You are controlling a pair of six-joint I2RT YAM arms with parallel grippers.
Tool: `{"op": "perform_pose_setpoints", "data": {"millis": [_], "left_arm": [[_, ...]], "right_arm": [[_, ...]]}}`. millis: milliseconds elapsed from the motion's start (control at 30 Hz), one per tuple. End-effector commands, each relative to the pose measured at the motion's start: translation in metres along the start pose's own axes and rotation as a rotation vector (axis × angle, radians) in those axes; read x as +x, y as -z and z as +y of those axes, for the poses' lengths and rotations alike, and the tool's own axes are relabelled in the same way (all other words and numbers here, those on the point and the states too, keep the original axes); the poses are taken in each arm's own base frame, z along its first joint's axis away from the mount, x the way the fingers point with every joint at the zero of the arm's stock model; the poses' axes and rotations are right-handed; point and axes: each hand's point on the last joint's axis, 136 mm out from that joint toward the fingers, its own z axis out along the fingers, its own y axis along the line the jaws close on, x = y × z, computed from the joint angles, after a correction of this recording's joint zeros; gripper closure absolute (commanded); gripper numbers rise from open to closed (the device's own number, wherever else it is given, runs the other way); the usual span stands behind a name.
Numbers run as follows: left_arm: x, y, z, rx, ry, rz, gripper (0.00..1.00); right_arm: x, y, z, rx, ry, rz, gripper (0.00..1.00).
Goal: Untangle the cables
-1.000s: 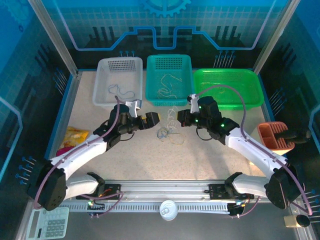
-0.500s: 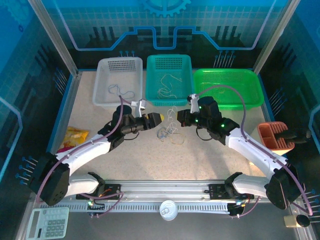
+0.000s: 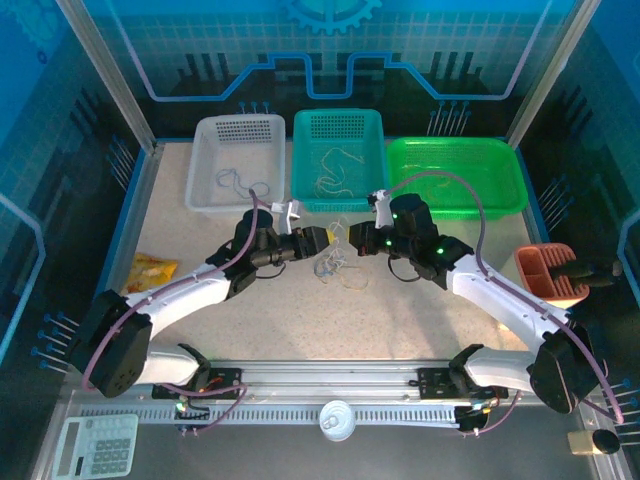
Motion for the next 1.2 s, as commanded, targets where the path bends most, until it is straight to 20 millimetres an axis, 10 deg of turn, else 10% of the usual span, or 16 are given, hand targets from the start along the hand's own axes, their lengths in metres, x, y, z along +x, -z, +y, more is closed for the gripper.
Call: {"op": "perform_pose_setpoints", "data": {"millis": [0, 667, 900, 1167], "left_arm": [[-0.006, -0.005, -0.014, 0.046, -0.013, -0.008, 0.55], [-0.007, -0.006, -0.013, 0.045, -0.011, -0.015, 0.82], [-0.006, -0.008, -0.010, 0.035, -0.004, -0.015, 0.53], [-0.006, -0.009, -0.009, 0.037, -0.002, -0.013, 0.66]], "right_arm": [[0.003, -0.002, 0.010, -0.039, 0.007, 0.006, 1.00], [0.017, -0.007, 0.011, -0.045, 0.002, 0.031, 1.00], [0.015, -0.004, 0.015, -0.053, 0.008, 0.022, 1.00], [0.013, -0.001, 0.018, -0.060, 0.009, 0.016, 1.00]]}}
